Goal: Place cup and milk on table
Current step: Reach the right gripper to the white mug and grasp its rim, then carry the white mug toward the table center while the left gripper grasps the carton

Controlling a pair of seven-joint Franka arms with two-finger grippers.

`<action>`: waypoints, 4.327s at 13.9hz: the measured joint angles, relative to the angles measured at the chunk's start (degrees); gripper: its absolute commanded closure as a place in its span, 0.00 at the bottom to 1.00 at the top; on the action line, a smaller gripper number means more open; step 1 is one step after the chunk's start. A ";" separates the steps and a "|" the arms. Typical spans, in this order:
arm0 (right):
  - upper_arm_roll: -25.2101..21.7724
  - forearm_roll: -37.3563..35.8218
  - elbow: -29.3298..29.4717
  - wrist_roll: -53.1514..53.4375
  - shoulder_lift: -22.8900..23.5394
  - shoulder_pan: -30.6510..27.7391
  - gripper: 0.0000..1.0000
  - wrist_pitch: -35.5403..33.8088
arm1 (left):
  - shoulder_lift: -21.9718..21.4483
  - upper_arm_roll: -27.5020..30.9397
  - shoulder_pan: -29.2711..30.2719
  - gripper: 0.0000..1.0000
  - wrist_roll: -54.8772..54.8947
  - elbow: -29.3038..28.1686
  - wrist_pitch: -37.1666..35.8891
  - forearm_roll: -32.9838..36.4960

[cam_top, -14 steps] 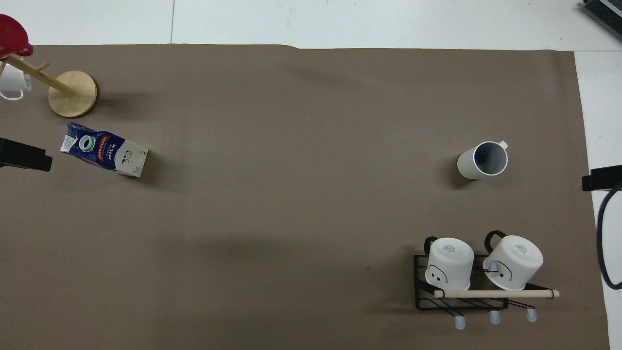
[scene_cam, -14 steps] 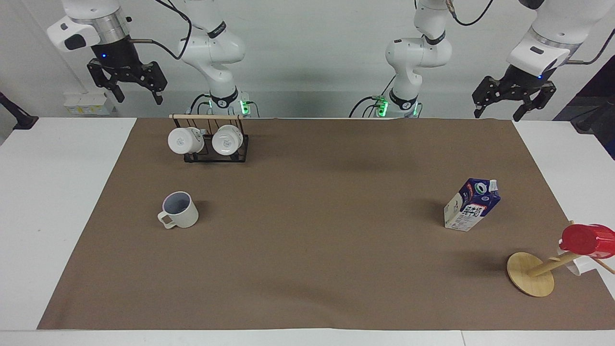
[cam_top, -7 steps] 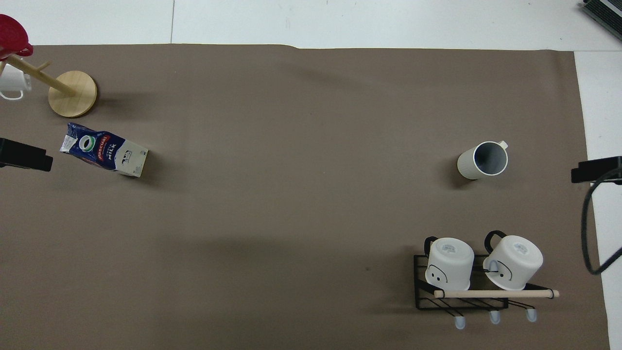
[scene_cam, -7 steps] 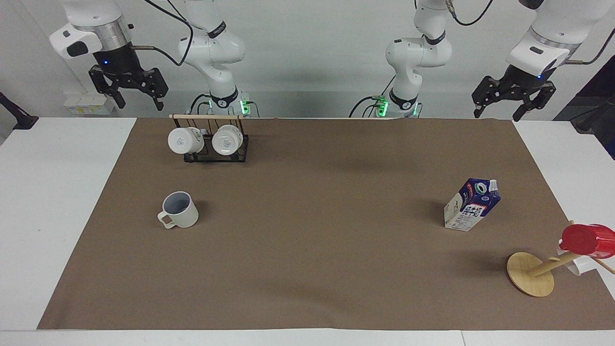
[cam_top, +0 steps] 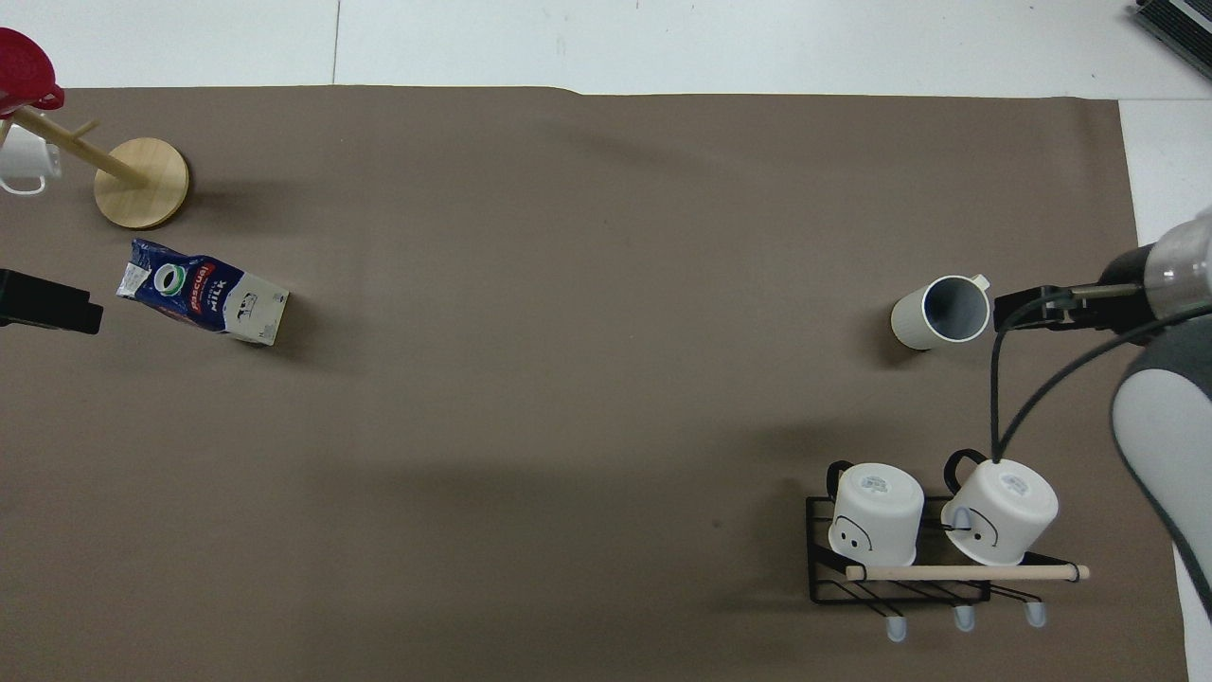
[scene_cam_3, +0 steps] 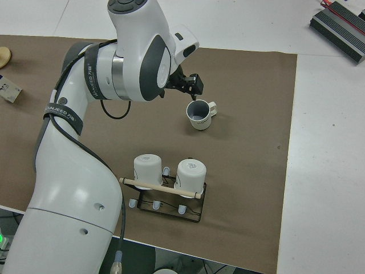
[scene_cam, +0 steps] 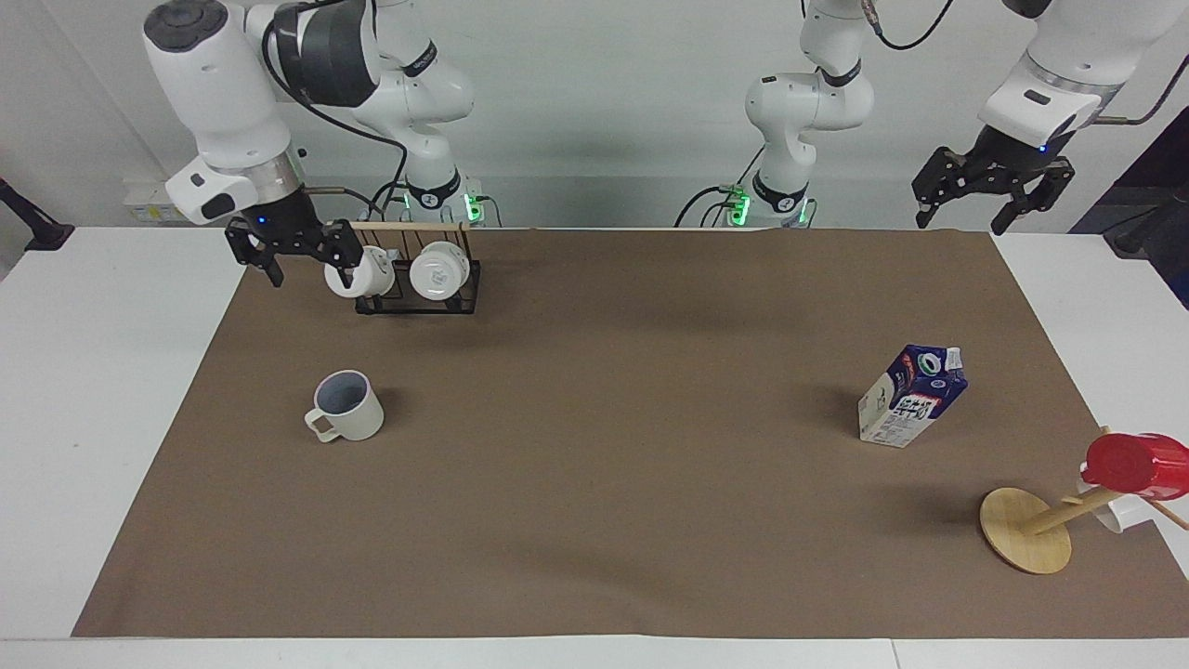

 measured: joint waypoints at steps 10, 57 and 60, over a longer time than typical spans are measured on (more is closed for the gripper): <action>0.02 0.00 -9.72 0.00 10.19 1.30 0.00 22.77 | 0.00 0.00 0.00 0.00 0.00 0.00 0.00 0.00; 0.27 0.01 5.64 35.82 18.88 27.86 1.00 17.96 | 1.78 0.68 1.10 0.00 2.60 -12.45 19.59 0.00; 0.25 0.01 5.72 39.57 21.92 29.94 1.00 22.04 | 2.24 0.68 1.62 0.00 3.60 -14.39 22.40 0.00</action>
